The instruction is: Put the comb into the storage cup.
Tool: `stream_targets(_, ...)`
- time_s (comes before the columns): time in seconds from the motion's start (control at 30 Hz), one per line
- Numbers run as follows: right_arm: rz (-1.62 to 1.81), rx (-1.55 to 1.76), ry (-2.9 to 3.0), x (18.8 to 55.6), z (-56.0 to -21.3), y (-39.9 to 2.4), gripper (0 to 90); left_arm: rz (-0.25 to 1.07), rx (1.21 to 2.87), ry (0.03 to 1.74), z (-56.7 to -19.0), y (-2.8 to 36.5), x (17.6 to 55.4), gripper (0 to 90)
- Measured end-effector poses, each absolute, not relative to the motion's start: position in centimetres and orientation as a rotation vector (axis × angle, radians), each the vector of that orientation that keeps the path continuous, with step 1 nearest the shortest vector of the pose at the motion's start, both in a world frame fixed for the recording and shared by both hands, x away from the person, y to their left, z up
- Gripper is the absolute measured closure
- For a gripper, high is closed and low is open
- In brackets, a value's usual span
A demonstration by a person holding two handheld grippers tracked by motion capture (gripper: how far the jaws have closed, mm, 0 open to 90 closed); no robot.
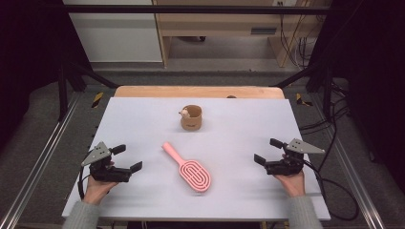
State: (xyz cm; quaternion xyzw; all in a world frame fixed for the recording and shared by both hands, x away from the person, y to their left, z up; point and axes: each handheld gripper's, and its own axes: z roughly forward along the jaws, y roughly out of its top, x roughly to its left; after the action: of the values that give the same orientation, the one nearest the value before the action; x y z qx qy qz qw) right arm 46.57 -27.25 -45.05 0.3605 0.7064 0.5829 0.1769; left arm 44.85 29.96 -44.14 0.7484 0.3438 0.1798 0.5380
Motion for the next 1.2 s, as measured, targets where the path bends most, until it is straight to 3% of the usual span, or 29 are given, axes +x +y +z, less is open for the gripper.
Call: stream_targets(1.2,1.642,1.016,2.000,46.6,-45.0,-27.3,0.6,0.428,1.814,0.843,-42.2,28.4,45.4,1.3)
